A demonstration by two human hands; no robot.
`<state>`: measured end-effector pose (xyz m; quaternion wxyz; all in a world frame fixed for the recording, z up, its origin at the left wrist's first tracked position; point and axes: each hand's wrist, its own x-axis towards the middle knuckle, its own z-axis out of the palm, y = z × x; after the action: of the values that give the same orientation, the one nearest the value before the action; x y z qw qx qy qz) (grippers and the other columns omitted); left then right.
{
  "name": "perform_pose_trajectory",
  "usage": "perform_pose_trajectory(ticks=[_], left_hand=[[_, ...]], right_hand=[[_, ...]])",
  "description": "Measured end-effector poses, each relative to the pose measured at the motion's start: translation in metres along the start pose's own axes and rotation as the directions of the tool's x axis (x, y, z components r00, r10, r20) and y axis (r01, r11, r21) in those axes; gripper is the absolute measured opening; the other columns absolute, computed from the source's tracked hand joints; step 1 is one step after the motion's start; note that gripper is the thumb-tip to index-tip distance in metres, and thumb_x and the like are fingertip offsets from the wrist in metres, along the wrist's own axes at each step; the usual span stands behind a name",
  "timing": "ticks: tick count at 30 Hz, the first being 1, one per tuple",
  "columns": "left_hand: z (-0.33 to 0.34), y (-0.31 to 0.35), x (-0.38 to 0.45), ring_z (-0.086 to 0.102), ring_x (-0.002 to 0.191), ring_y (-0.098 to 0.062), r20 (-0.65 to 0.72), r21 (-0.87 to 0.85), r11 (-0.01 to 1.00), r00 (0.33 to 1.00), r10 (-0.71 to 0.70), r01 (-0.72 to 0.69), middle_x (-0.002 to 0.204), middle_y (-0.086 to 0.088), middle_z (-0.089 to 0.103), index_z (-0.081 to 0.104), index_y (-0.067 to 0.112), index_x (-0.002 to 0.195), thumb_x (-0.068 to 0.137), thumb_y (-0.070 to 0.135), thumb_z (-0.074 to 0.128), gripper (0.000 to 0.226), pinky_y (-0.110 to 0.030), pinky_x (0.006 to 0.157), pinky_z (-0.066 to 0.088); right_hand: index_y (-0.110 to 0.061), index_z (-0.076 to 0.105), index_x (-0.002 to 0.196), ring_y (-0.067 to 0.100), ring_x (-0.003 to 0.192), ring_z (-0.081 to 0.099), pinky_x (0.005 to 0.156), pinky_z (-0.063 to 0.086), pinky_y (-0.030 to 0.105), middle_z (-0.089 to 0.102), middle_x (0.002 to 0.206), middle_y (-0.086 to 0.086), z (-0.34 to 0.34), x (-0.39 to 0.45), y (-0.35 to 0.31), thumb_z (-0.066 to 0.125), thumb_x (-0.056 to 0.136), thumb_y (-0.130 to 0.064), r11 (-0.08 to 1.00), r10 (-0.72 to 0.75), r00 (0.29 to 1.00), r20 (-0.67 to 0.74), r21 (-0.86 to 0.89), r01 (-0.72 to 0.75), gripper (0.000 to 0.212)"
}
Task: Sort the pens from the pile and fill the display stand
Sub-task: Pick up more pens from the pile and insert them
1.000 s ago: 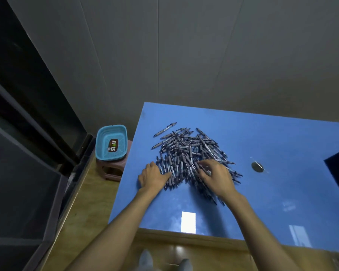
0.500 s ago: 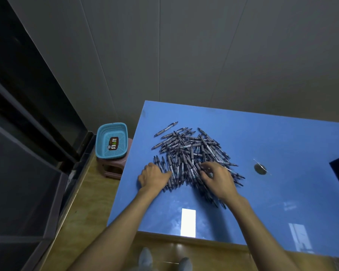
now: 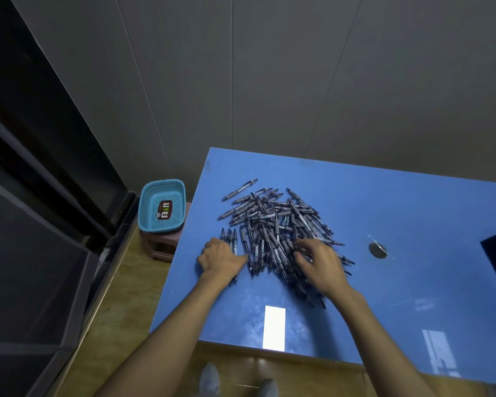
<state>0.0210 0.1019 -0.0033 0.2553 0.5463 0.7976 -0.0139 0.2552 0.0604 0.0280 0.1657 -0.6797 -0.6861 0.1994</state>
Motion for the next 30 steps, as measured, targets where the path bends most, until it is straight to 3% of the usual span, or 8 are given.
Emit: perform_pose_trajectory(ticks=[6,11,16,20,23,25,28,30], left_hand=[[-0.005,-0.018,0.005,0.062,0.114,-0.033,-0.032,0.063,0.998,0.999,0.012,-0.01,0.125,-0.015,0.058,0.051,0.0,0.127,0.088,0.037,0.068,0.056,-0.038,0.089,0.052],[-0.001,-0.021,0.009,0.063,0.111,-0.035,-0.098,0.043,0.998,0.994,0.049,-0.045,0.123,-0.018,0.063,0.05,0.003,0.124,0.1,0.021,0.047,0.031,-0.042,0.087,0.051],[-0.004,-0.031,0.015,0.064,0.095,-0.041,-0.137,-0.042,0.975,0.968,0.209,-0.217,0.102,-0.016,0.067,0.043,0.014,0.115,0.095,0.016,0.049,0.021,-0.041,0.072,0.047],[-0.015,-0.028,0.023,0.065,0.097,-0.04,-0.029,0.102,0.847,0.85,0.526,-0.521,0.102,-0.013,0.069,0.05,0.025,0.13,0.088,0.006,0.056,0.047,-0.039,0.07,0.046],[-0.025,-0.022,0.036,0.066,0.101,-0.033,0.072,0.238,0.733,0.764,0.641,-0.637,0.107,-0.007,0.071,0.055,0.034,0.135,0.085,0.0,0.056,0.06,-0.039,0.077,0.05],[-0.031,-0.021,0.043,0.065,0.102,-0.029,0.112,0.292,0.669,0.719,0.686,-0.683,0.107,-0.003,0.07,0.058,0.033,0.133,0.087,0.002,0.059,0.055,-0.038,0.078,0.05],[-0.036,-0.021,0.049,0.065,0.101,-0.025,0.15,0.351,0.57,0.645,0.749,-0.743,0.106,0.0,0.067,0.059,0.03,0.123,0.094,0.019,0.066,0.031,-0.039,0.081,0.051],[-0.037,-0.023,0.051,0.063,0.098,-0.027,0.192,0.411,0.486,0.594,0.781,-0.772,0.11,-0.003,0.061,0.056,0.029,0.127,0.097,0.029,0.065,0.031,-0.039,0.079,0.048]], right_hand=[[-0.021,0.068,0.117,0.019,0.097,0.065,0.08,0.053,0.037,0.069,0.113,-0.004,0.002,-0.002,-0.001,0.062,0.092,-0.025,1.0,-0.008,1.0,-0.007,0.013,0.008,0.026],[-0.022,0.067,0.119,0.019,0.1,0.064,0.082,0.053,0.039,0.068,0.113,-0.002,0.006,-0.002,-0.003,0.06,0.093,-0.026,1.0,-0.006,1.0,0.002,0.023,0.006,0.027],[-0.021,0.068,0.119,0.019,0.103,0.064,0.084,0.052,0.037,0.068,0.115,-0.003,0.004,-0.003,-0.004,0.06,0.094,-0.025,1.0,-0.003,1.0,-0.015,0.018,0.003,0.027],[-0.024,0.068,0.117,0.017,0.103,0.064,0.083,0.052,0.036,0.068,0.115,-0.006,-0.001,-0.004,0.001,0.059,0.093,-0.028,1.0,0.008,0.999,-0.034,0.025,-0.007,0.025],[-0.022,0.069,0.115,0.017,0.1,0.065,0.083,0.052,0.036,0.07,0.112,-0.005,-0.006,-0.006,0.005,0.06,0.094,-0.028,0.999,0.023,0.998,-0.065,0.042,-0.02,0.024],[-0.021,0.07,0.114,0.017,0.1,0.065,0.084,0.053,0.037,0.07,0.111,-0.004,-0.009,-0.008,0.006,0.061,0.095,-0.027,0.998,0.031,0.996,-0.085,0.051,-0.027,0.022],[-0.019,0.07,0.114,0.019,0.1,0.066,0.085,0.054,0.039,0.07,0.112,-0.002,-0.01,-0.012,0.006,0.061,0.095,-0.026,0.998,0.042,0.995,-0.094,0.06,-0.036,0.022],[-0.018,0.07,0.114,0.02,0.099,0.066,0.083,0.053,0.037,0.07,0.112,-0.001,-0.009,-0.013,0.005,0.061,0.095,-0.025,0.998,0.046,0.994,-0.099,0.054,-0.04,0.022]])
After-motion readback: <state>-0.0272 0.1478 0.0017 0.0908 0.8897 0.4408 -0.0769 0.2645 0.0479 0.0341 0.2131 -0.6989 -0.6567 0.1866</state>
